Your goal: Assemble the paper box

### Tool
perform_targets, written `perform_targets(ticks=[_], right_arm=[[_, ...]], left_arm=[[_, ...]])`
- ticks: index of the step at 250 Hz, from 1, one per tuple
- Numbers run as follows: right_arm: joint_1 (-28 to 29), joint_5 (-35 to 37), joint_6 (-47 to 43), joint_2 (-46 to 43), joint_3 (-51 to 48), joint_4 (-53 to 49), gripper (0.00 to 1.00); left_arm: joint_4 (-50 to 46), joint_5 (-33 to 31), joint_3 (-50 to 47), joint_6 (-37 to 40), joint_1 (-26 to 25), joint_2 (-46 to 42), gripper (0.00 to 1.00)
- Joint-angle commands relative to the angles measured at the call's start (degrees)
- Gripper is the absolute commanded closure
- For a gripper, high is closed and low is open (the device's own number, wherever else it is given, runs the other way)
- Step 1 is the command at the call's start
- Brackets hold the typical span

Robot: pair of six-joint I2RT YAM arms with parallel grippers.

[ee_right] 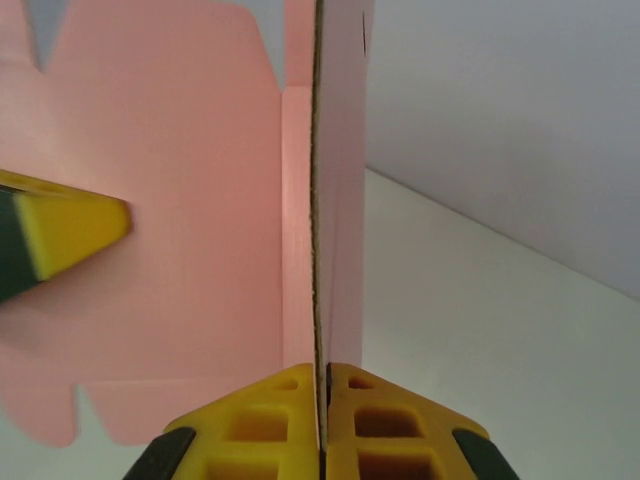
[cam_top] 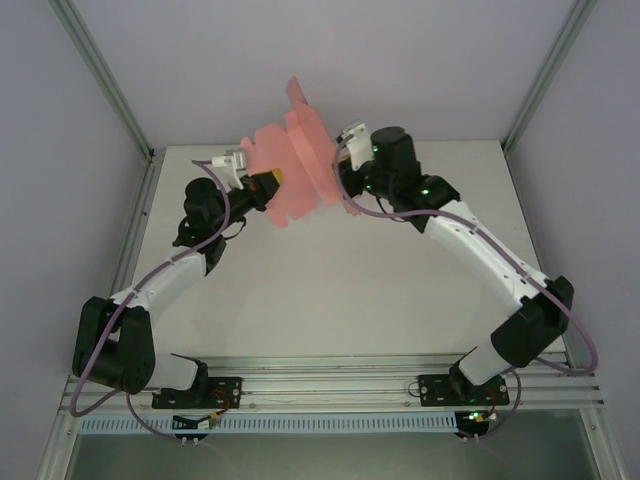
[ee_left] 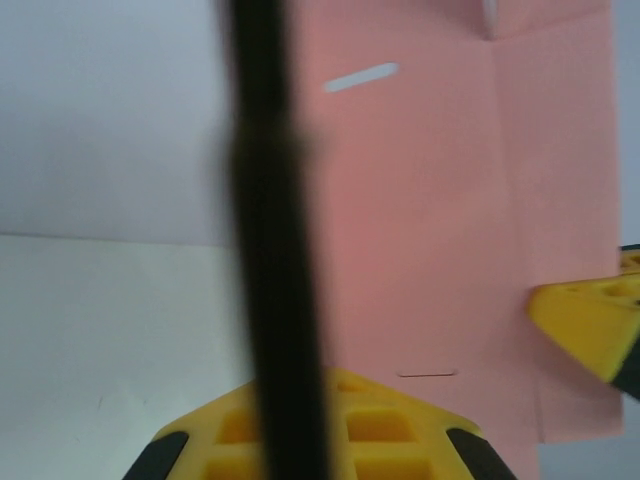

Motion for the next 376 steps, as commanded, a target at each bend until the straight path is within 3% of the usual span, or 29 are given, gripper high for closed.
perform_targets(ticks=[1,37,84,107,119,141,167,191,234,275,327,376], right_arm=[[3.92,2.07,-1.29,4.66,1.42,0.93,1.00],[5.85,2.98,-0.13,8.45,2.69,0.26,1.00],[7.28,13.69,-4.61,10.38,2.72,-0.78,1.00],[7.14,15.79,-9.00,8.55,0.72,-1.22,1.00],[6.76,15.51,-11.43,7.49,-0.49,-1.90,1.00],[4.62,9.87,-15.57,6.55,-1.47,-7.16,1.00],[0.85,2.21,-20.43,6.52,-3.25,-12.91,1.00],[-3.12,-8.12,-27.07,7.48,-4.62,-17.70,1.00],[-3.75,-11.30,-41.06,8.63,-9.40,-15.29,1.00],[-3.65,-11.14,-49.19,10.87,-10.77,-11.32,1.00],[-2.34,0.23,-58.41,11.60,-20.25,11.53,1.00],[-0.21,6.11,-68.58,13.13,-29.20,30.98,1.00]], left_arm=[[0.97,9.31,2.08,5.75,-4.69,-2.15,0.98],[1.70,9.01,2.29,4.61,-5.09,-0.23,0.98],[-1.76,5.35,0.62,5.08,-5.20,-0.77,0.92],[-8.21,-0.06,-1.75,5.64,-5.17,-2.91,0.66],[-11.55,-2.32,-3.92,5.11,-5.22,-4.27,0.43],[-19.12,-5.25,-8.57,6.10,-5.23,-8.27,0.28],[-30.33,-12.68,-12.46,7.31,-5.17,-16.24,0.20],[-39.77,-21.68,-14.30,6.44,-5.17,-24.46,0.03],[-49.69,-29.02,-14.44,4.98,-5.17,-30.47,0.00],[-51.68,-33.58,-12.06,1.75,-5.10,-26.01,0.00],[-50.63,-41.03,-8.45,2.46,-3.75,-16.71,0.00],[-44.38,-35.39,-8.10,0.01,5.60,-11.43,0.00]])
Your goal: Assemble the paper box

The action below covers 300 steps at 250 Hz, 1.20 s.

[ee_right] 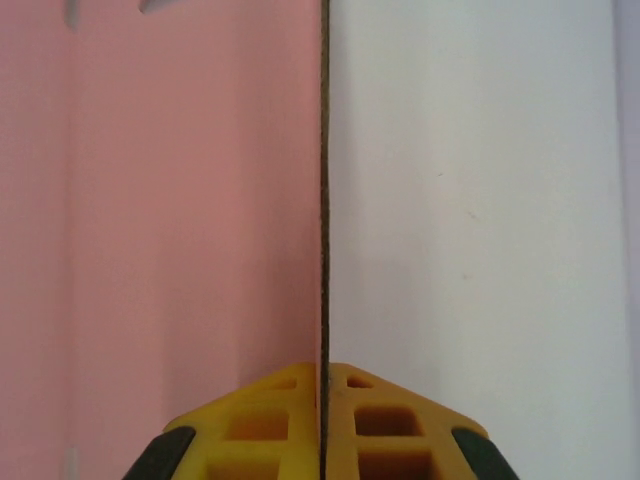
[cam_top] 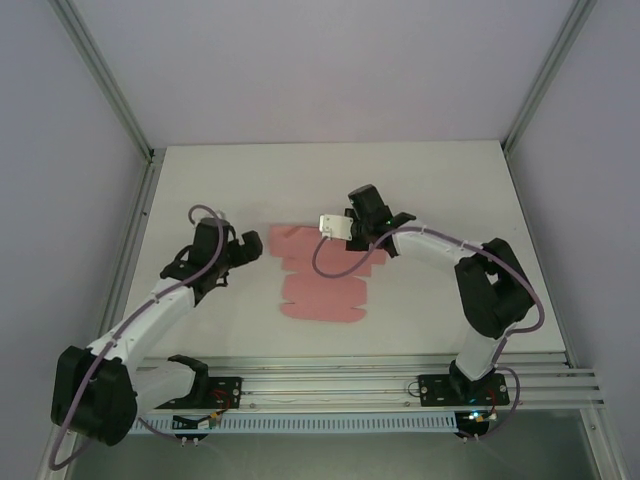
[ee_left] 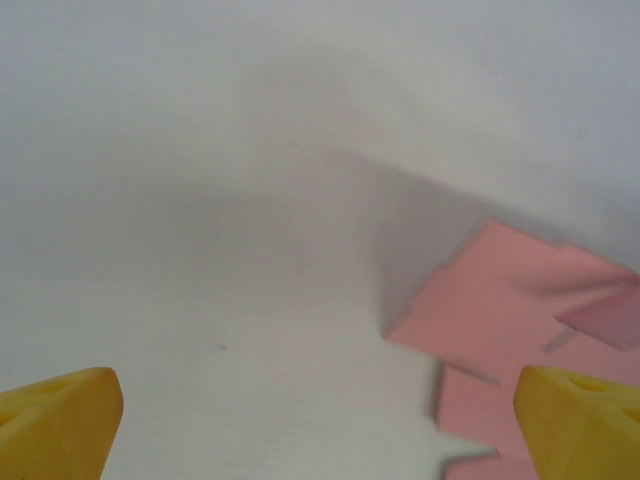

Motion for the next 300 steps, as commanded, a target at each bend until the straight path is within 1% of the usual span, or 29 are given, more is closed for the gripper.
perform_targets(ticks=[1,21,33,49,70,87,101,120,130,137,172,216,236,240,249,268,300], right_arm=[[1.60,5.06,-9.77,2.37,-4.03,16.36,1.00],[2.28,6.89,-13.48,3.45,-7.26,26.03,1.00],[2.42,7.62,-13.48,4.02,-8.19,30.20,1.00],[2.44,8.12,-11.89,3.89,-7.64,29.89,1.00],[2.54,6.96,-10.03,2.76,-7.05,27.68,1.00],[2.54,5.83,-8.89,1.38,-7.15,27.17,1.00],[2.56,4.95,-8.28,0.16,-6.97,25.40,1.00],[2.59,4.13,-8.31,-0.99,-7.35,23.90,1.00],[2.59,3.82,-8.45,-1.29,-7.66,23.43,1.00],[2.59,3.65,-8.24,-1.43,-7.74,23.23,1.00],[2.83,3.11,-7.36,-1.61,-8.02,22.83,1.00],[2.81,2.85,-6.05,-1.99,-7.93,22.49,1.00],[2.93,2.94,-6.33,-2.07,-8.15,22.25,1.00],[2.97,2.94,-6.34,-2.08,-8.18,22.13,1.00],[2.97,2.94,-6.30,-2.17,-8.36,22.19,1.00],[3.04,3.61,-6.89,-2.03,-9.00,22.94,1.00],[3.66,5.46,-8.77,-1.57,-9.95,24.43,1.00]], left_arm=[[3.60,1.23,1.79,-2.07,4.88,2.63,0.00],[4.35,2.75,3.00,-1.67,5.69,5.23,0.00],[5.08,3.16,3.46,-1.38,5.69,6.76,0.00],[6.12,3.60,3.78,-0.72,5.83,8.72,0.00],[6.24,3.94,5.05,0.44,5.96,11.98,0.01],[5.75,3.51,6.38,0.86,6.13,14.74,0.07],[4.94,2.99,7.85,0.32,6.50,17.02,0.08],[1.72,2.06,10.73,-1.55,7.25,20.39,0.13],[0.30,2.87,12.86,-1.70,7.42,22.44,0.17],[0.02,3.35,14.13,-1.21,7.40,23.82,0.19],[2.18,5.30,18.02,0.51,7.43,29.67,0.20],[6.16,13.07,19.78,4.10,7.47,34.75,0.23],[6.67,16.93,20.18,5.02,7.36,35.73,0.29],[7.08,17.57,19.99,5.18,7.24,35.73,0.31],[8.30,19.61,19.23,5.95,7.20,35.44,0.37],[12.12,25.21,16.67,6.54,6.86,33.60,0.45],[19.98,34.13,10.18,8.32,5.94,29.11,0.48]])
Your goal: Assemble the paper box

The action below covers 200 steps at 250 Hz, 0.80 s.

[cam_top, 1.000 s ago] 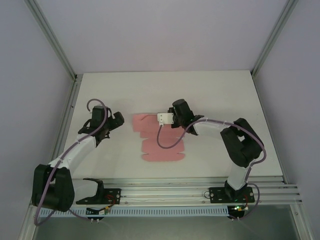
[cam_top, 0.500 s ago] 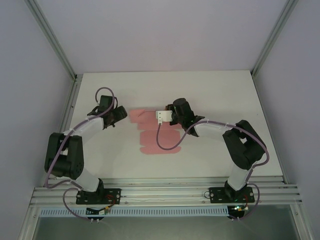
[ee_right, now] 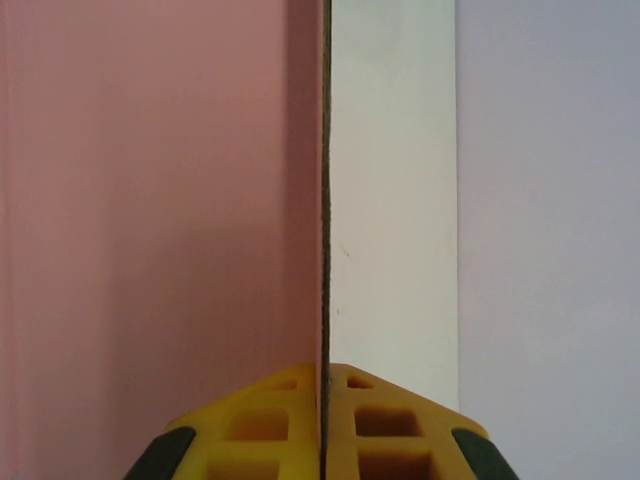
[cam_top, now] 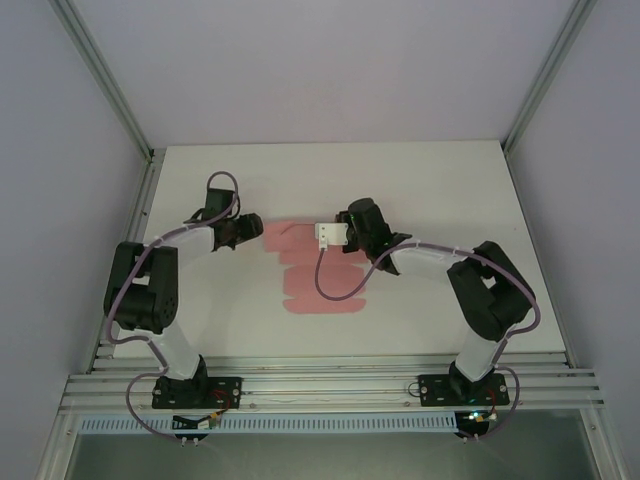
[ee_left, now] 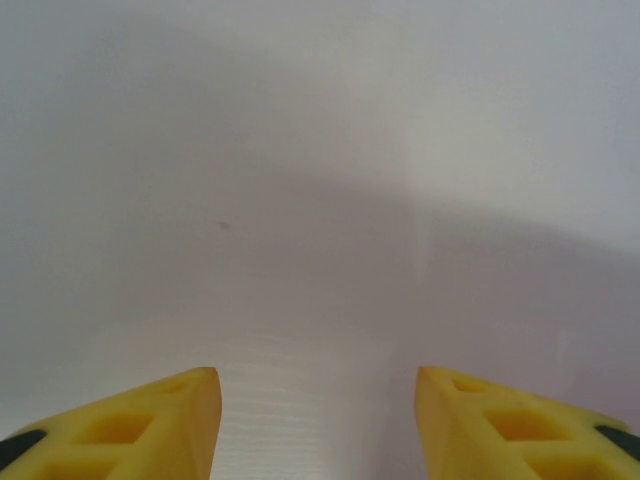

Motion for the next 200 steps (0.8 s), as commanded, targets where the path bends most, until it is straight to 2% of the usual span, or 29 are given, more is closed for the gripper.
perform_targets(ticks=[1,38,82,104,157,200], right_arm=[[1.20,-0.82,-0.98,-0.79,-1.12,2.38,1.00],[2.22,0.39,-1.16,-0.72,-1.73,3.91,1.00],[3.30,2.67,-2.04,-0.46,-3.31,8.44,1.00],[3.68,3.87,-1.88,-0.46,-3.93,9.41,1.00],[4.25,5.53,-2.77,-0.56,-6.38,13.28,1.00],[4.96,7.82,-4.30,-0.26,-7.36,16.15,1.00]], left_arm=[[8.94,14.23,-5.26,2.83,-1.27,-5.35,0.48],[16.03,20.28,-10.44,4.10,-3.49,-9.00,0.50],[16.73,23.84,-11.25,7.34,-7.44,-9.70,0.56],[16.81,22.63,-12.13,7.56,-8.57,-10.40,0.60],[17.97,13.91,-18.31,7.29,-10.77,-15.01,0.64],[19.72,15.38,-21.57,6.18,-11.49,-17.29,0.65]])
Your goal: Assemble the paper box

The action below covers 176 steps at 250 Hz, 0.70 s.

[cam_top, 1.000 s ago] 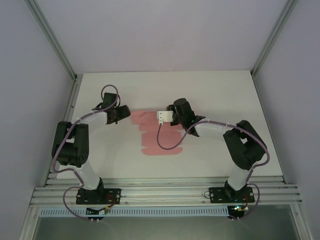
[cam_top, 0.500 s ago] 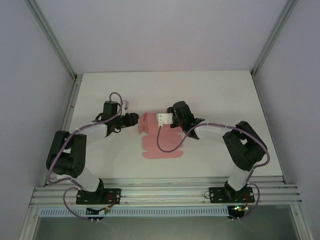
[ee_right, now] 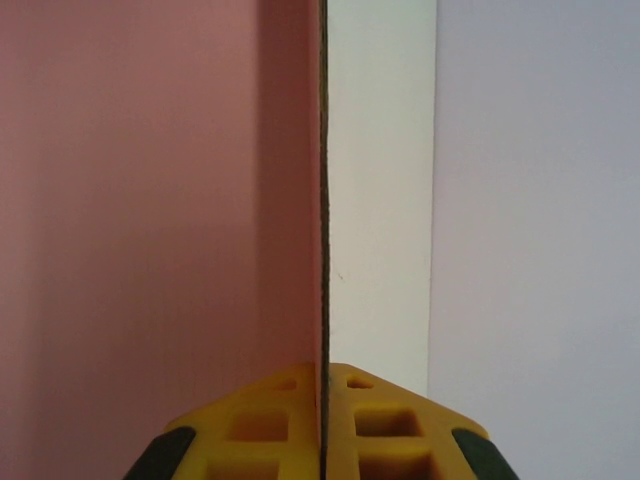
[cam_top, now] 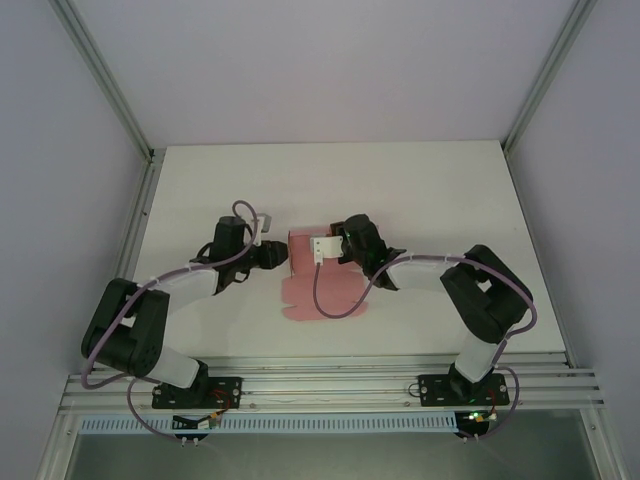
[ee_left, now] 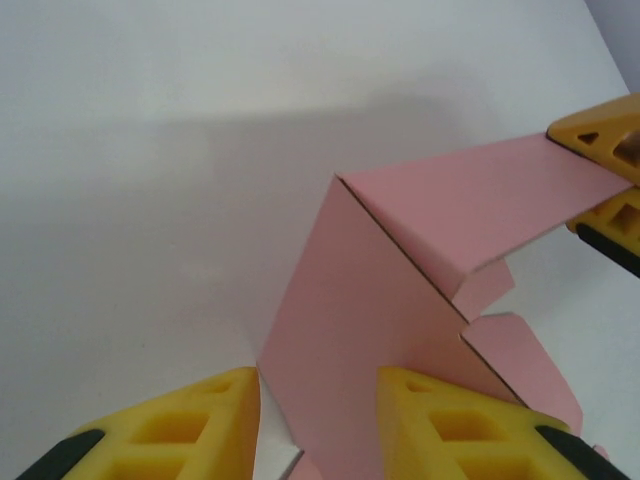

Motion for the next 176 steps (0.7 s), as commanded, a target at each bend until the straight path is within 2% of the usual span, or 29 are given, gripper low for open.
perform_targets(ticks=[1,54,85,110,145,176], right_arm=[[0.67,3.18,-1.19,-0.23,-0.78,5.11,1.00],[0.43,1.37,0.55,-2.64,-0.20,0.48,1.00],[0.60,0.61,-2.09,-2.32,-2.19,3.57,1.00],[0.77,3.12,-2.20,-1.93,-2.29,5.37,1.00],[1.37,1.33,-0.13,-3.12,-0.99,1.11,1.00],[1.30,0.89,0.19,-3.15,-0.78,0.04,1.00]], left_arm=[[2.35,2.15,-2.19,-0.13,-1.58,-2.23,0.65],[1.82,-2.70,-4.37,1.56,-3.47,-4.93,0.67],[2.79,-0.75,-3.67,1.35,-3.70,-3.37,0.76],[4.53,-0.38,-4.79,2.22,-4.27,-3.08,0.73],[10.90,-1.45,-5.59,3.51,-5.13,-1.89,0.73],[11.28,-3.02,-2.72,4.68,-5.90,1.48,0.73]])
